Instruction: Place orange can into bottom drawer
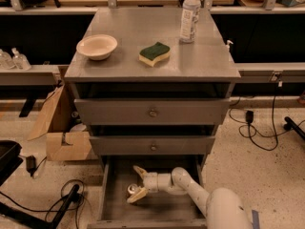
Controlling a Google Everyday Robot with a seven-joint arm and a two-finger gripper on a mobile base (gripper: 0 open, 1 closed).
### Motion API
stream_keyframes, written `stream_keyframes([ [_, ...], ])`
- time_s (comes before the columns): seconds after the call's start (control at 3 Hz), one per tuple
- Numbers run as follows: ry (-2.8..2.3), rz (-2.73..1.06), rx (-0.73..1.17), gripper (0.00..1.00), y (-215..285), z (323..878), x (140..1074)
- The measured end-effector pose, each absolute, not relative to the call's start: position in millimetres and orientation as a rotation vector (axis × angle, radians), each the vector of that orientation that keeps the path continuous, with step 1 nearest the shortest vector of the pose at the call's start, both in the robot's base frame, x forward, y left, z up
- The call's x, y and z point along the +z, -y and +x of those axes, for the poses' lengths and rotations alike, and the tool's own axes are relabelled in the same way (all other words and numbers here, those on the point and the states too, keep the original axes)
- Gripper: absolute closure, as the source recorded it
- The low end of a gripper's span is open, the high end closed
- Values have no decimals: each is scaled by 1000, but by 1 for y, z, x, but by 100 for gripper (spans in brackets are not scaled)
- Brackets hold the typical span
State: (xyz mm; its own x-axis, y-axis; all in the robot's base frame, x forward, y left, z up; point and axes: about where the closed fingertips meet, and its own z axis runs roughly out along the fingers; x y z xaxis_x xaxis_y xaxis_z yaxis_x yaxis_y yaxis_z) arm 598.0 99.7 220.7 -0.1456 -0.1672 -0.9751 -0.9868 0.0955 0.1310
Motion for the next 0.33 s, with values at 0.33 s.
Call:
stream_keyframes([
  [0.33,-1480,-1203,1160,0,-100,598,221],
])
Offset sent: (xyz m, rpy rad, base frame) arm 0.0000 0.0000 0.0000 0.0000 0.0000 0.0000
